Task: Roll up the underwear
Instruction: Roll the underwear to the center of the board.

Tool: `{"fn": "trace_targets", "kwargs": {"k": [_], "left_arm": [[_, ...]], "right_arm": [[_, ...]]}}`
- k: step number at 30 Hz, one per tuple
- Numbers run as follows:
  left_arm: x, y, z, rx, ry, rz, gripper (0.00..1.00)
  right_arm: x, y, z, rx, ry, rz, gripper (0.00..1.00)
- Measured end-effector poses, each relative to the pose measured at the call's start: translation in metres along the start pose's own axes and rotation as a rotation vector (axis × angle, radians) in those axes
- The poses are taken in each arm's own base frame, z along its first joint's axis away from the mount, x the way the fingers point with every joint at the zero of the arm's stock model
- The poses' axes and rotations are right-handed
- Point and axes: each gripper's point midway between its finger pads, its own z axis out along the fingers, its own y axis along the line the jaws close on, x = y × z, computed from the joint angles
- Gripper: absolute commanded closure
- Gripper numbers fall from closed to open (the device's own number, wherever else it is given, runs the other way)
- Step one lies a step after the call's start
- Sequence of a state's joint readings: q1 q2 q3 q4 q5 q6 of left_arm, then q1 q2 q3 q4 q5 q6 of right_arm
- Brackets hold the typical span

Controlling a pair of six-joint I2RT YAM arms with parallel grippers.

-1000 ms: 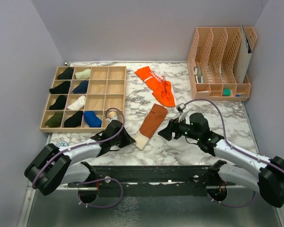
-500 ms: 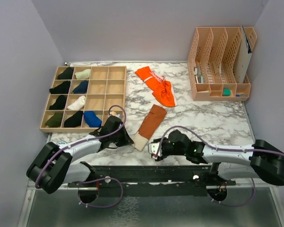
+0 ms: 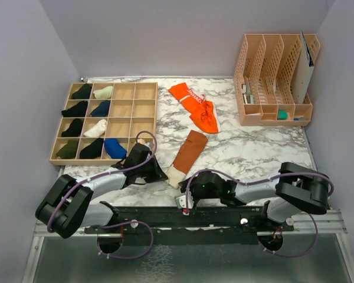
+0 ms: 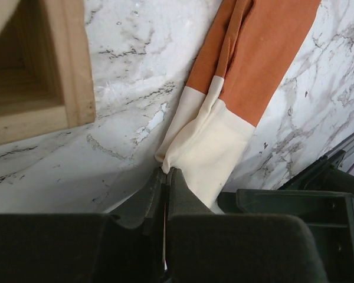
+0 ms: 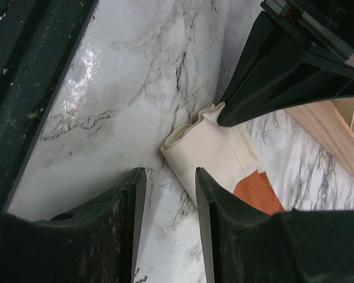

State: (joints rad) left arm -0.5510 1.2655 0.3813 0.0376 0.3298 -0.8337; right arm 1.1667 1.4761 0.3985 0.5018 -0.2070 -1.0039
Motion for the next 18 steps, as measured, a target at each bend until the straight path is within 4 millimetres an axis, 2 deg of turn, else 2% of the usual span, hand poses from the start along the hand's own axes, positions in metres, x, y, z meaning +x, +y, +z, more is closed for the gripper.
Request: {"fn": "trace_targets", "kwargs": {"k": [5,8,16,18], "left_arm": [[0.001,0.0,0.0,0.003,0.003,-0.001,0.98],[0.0,0.0,0.0,0.003,0.002,-0.004,0.98],[0.0,0.0,0.0,0.004,0.002,-0.008,0.98],[0.0,0.0,0.0,0.005,0.004,-0.008,0.98]], "right_arm": [[-0.005,-0.005,0.013,0.034,-0.013,-0.054,0.59],[-0.005,-0.007,0.016,0.05,-0.016,-0.071,0.63],[-0.005,-0.007,0.021,0.064,-0.024,-0.102,0.64],[-0.005,-0.008,0.022,0.067,-0.026,-0.105,0.67]]}}
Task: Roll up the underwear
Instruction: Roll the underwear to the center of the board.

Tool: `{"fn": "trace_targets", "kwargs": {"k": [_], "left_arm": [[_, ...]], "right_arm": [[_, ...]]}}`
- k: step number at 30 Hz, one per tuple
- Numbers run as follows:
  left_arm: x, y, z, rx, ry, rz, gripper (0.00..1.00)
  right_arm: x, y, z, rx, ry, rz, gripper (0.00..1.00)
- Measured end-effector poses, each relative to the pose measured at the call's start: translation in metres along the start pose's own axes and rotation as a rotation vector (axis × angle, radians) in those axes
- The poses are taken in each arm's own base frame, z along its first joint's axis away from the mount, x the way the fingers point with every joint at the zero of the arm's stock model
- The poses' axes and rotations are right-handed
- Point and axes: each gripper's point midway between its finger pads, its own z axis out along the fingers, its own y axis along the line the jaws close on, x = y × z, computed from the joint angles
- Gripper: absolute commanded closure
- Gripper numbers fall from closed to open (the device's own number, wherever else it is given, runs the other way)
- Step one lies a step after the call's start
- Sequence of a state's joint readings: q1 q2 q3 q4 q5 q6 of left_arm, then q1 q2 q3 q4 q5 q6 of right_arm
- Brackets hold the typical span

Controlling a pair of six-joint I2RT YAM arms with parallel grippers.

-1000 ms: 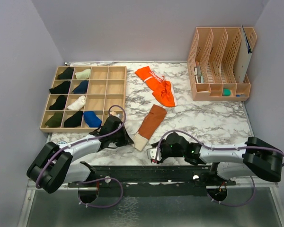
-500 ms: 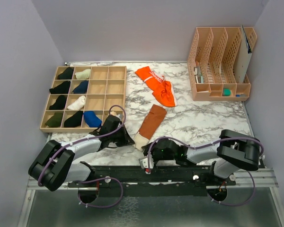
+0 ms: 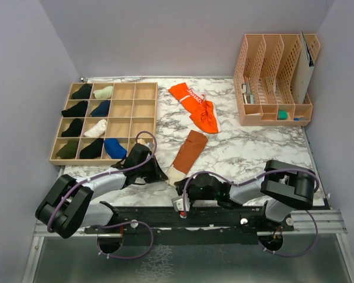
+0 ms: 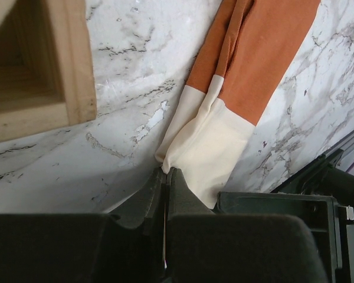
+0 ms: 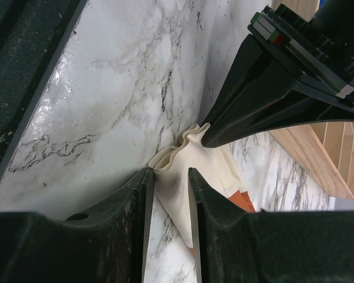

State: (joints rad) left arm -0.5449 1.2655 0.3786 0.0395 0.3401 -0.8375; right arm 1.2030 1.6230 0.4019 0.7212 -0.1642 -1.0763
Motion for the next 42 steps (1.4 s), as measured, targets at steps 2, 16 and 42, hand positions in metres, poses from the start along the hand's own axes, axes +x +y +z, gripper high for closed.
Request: {"fn": "trace_targets", "kwargs": {"k": [2,16,42], "left_arm": [[0.0,0.0,0.0,0.0,0.001,-0.003,0.98],[0.002,0.0,-0.001,0.004,0.001,-0.019,0.73],[0.012,0.0,-0.035,0.073,-0.104,-0.025,0.31]], "right_arm": [[0.0,0.0,0.002,0.003,-0.001,-0.004,0.7],[0.004,0.003,0.003,0.015,0.016,0.097,0.99],[0.007,0.022,-0.033,0.321,-0.191,1.342,0.99]]}}
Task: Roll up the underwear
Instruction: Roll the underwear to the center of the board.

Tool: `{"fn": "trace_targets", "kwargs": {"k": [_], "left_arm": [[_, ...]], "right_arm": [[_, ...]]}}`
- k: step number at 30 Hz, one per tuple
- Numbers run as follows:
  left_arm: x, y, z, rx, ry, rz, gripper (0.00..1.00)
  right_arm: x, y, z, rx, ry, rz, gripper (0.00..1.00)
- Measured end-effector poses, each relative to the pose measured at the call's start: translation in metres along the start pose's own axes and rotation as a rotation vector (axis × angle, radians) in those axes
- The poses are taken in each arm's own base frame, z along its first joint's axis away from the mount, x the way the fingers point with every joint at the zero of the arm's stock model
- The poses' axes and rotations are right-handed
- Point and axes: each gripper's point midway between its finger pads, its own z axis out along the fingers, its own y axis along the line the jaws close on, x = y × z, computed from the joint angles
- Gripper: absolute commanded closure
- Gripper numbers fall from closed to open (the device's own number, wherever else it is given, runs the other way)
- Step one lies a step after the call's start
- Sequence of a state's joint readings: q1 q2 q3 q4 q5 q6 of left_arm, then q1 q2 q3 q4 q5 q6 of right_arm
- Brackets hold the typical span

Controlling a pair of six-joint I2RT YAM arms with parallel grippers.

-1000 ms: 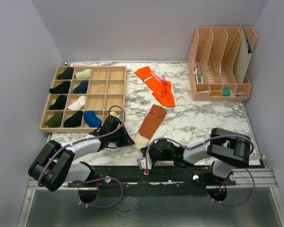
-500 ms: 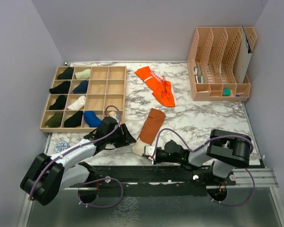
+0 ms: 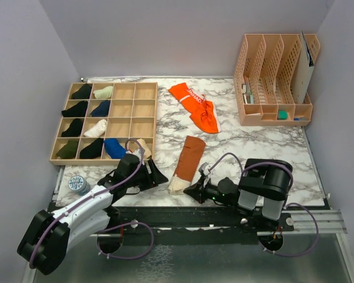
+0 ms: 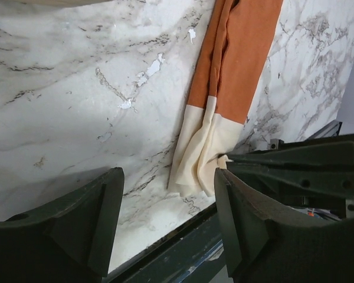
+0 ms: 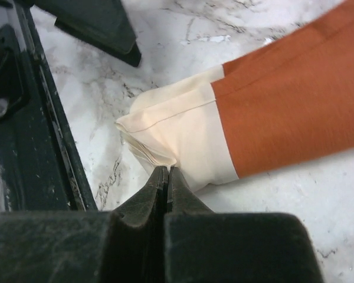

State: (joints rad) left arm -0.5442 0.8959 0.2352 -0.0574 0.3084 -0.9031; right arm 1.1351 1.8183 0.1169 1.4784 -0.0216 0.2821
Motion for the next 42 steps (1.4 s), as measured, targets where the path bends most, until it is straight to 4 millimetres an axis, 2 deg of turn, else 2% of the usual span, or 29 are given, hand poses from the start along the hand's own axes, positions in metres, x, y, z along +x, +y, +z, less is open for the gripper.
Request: {"fn": "trace_targets", "kwargs": {"k": [16,22,26,31,34,37,42], "left_arm": [[0.009,-0.011,0.0,0.097,0.028,0.012,0.25],[0.011,-0.01,0.002,0.105,0.042,0.009,0.19],[0.011,-0.015,0.004,0.122,0.045,-0.001,0.16],[0.013,-0.021,0.009,0.134,0.058,-0.036,0.16],[0.019,-0.027,0.014,0.143,0.074,-0.045,0.16],[0.028,-0.037,0.022,0.143,0.102,-0.037,0.2],[0.037,-0.045,0.031,0.127,0.108,-0.046,0.21]], "right_arm": [[0.006,-0.037,-0.013,0.294,-0.105,0.692,1.0],[0.002,-0.048,-0.018,0.348,-0.156,0.831,1.0],[0.002,-0.05,-0.02,0.353,-0.158,0.82,1.0],[-0.004,-0.044,-0.017,0.3,-0.134,0.679,1.0],[-0.012,-0.039,-0.012,0.261,-0.136,0.614,1.0],[-0.021,-0.036,-0.009,0.234,-0.151,0.57,1.0],[-0.02,-0.034,-0.009,0.22,-0.139,0.524,1.0]]}}
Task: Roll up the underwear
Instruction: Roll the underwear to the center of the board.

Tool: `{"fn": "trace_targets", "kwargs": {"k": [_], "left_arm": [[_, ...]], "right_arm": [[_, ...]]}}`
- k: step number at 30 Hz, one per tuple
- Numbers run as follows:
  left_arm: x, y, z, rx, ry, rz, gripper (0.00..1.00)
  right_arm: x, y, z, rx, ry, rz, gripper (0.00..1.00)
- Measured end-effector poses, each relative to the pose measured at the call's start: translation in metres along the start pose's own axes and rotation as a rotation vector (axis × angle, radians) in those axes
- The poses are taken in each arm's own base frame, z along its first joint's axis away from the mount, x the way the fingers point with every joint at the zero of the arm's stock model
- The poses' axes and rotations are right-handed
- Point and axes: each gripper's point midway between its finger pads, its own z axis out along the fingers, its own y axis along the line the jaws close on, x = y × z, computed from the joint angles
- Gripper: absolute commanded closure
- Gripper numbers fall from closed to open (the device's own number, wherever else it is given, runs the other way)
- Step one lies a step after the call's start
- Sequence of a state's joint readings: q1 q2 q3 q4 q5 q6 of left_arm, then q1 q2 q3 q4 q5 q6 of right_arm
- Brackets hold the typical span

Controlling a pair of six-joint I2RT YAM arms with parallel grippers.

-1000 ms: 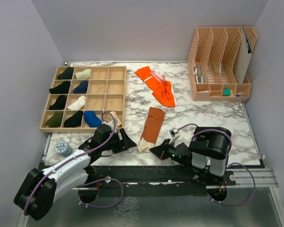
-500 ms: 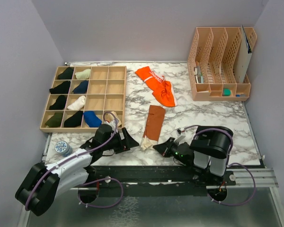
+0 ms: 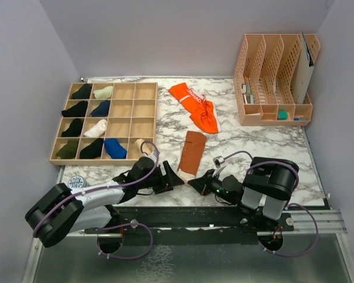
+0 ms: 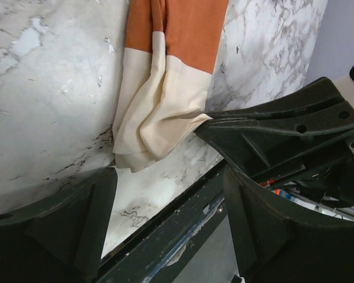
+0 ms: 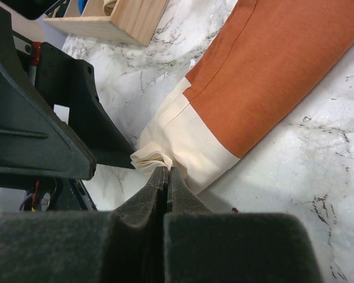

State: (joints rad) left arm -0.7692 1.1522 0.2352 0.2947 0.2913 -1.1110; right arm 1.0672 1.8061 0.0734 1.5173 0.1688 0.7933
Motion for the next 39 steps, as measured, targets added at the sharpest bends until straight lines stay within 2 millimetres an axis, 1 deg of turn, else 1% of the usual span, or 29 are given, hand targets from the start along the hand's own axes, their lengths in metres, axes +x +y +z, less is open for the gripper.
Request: {"fn": "trace_targets", "kwargs": {"k": [7,11,14,18,22,25,29,32,33,34,36,37,38,39], "left_arm": [[-0.01,0.009,-0.009,-0.035,-0.092,-0.047,0.21],[-0.013,0.011,-0.008,-0.048,-0.11,-0.071,0.26],[-0.014,0.01,-0.004,-0.05,-0.109,-0.093,0.31],[-0.015,0.01,0.002,-0.062,-0.104,-0.106,0.35],[-0.017,0.011,0.007,-0.076,-0.097,-0.104,0.47],[-0.016,0.014,0.009,-0.096,-0.089,-0.093,0.55],[-0.015,0.019,0.009,-0.118,-0.08,-0.068,0.62],[-0.015,0.021,0.011,-0.135,-0.07,-0.044,0.73],[-0.015,0.022,0.012,-0.143,-0.064,-0.036,0.78],[-0.015,0.023,0.012,-0.148,-0.062,-0.032,0.81],[-0.014,0.024,0.014,-0.151,-0.057,-0.022,0.95],[-0.014,0.025,0.015,-0.151,-0.055,-0.018,1.0],[-0.015,0.023,0.019,-0.143,-0.05,-0.013,1.0],[-0.015,0.023,0.019,-0.143,-0.05,-0.013,1.0]], "right_arm": [[0.004,0.002,-0.001,-0.023,0.023,-0.037,1.0],[0.011,0.003,-0.002,-0.041,0.054,-0.062,1.0],[0.016,0.003,-0.003,-0.054,0.079,-0.082,1.0],[0.019,0.004,-0.004,-0.071,0.094,-0.108,1.0],[0.02,0.006,-0.005,-0.083,0.101,-0.133,1.0],[0.017,0.009,-0.004,-0.098,0.092,-0.151,1.0],[0.012,0.014,-0.002,-0.112,0.082,-0.186,1.0],[0.008,0.019,0.001,-0.125,0.082,-0.225,1.0],[0.008,0.02,0.002,-0.129,0.088,-0.245,0.99],[0.008,0.022,0.004,-0.133,0.098,-0.271,0.98],[0.008,0.024,0.007,-0.142,0.112,-0.315,0.93],[0.008,0.025,0.008,-0.148,0.118,-0.344,0.9],[0.009,0.025,0.008,-0.156,0.125,-0.374,0.76],[0.016,0.019,0.006,-0.168,0.162,-0.456,0.7]]}}
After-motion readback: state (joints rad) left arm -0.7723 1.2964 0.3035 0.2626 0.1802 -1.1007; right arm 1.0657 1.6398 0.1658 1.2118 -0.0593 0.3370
